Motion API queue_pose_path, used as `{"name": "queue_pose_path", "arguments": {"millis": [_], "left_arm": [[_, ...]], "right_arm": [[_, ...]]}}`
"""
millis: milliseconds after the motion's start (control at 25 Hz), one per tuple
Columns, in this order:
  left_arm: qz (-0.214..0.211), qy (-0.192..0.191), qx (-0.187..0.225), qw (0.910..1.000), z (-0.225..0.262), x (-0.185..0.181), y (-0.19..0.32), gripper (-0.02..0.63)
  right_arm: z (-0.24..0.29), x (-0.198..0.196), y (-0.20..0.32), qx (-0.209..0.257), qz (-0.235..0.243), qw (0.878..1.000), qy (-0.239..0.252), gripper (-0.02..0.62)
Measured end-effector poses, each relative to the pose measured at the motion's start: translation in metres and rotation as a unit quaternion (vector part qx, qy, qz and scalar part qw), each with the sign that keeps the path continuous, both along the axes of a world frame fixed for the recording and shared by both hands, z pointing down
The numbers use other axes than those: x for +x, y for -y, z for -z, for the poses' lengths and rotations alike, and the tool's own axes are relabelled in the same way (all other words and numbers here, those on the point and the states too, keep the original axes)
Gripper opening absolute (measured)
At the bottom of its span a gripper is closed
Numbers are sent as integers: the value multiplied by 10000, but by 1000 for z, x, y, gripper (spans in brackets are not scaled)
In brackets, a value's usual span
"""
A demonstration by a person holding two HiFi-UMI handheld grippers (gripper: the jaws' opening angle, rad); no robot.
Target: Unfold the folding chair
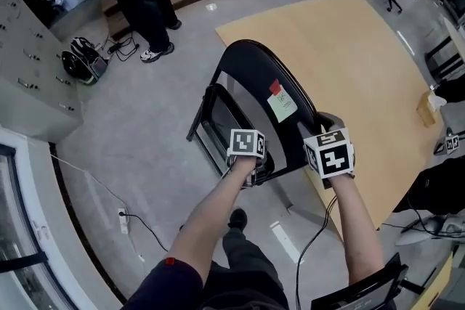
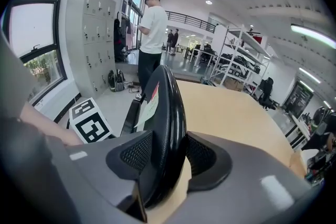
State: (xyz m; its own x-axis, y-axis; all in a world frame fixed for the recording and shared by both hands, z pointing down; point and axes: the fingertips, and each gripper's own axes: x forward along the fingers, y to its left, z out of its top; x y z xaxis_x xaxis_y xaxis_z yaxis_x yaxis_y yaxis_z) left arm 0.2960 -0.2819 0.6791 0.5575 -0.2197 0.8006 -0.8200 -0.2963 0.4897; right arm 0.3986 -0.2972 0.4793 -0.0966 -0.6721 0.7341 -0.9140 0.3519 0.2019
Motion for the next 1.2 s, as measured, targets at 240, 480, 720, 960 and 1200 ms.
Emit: {"name": "queue_pose_path", "arguments": {"millis": [240, 480, 720, 960, 1200], "left_arm": [[-96, -115, 167, 9997, 6, -5, -2, 227], [-70, -292, 185, 9994, 9, -21, -9, 227], [175, -621, 245, 9976, 14, -48, -23, 236], [451, -864, 151, 9951, 16, -75, -35, 247], [603, -1062, 25, 9925, 17, -107, -52, 247]], "right_arm": [[1, 3, 2, -57, -13, 9999, -120, 196], [-4, 6, 6, -177, -76, 9998, -106, 198], [-9, 10, 8, -212, -184, 9996, -30, 199], [-15, 13, 12, -268, -210, 9994, 72, 199], [-22, 11, 12, -386, -262, 9988, 177, 202]]}}
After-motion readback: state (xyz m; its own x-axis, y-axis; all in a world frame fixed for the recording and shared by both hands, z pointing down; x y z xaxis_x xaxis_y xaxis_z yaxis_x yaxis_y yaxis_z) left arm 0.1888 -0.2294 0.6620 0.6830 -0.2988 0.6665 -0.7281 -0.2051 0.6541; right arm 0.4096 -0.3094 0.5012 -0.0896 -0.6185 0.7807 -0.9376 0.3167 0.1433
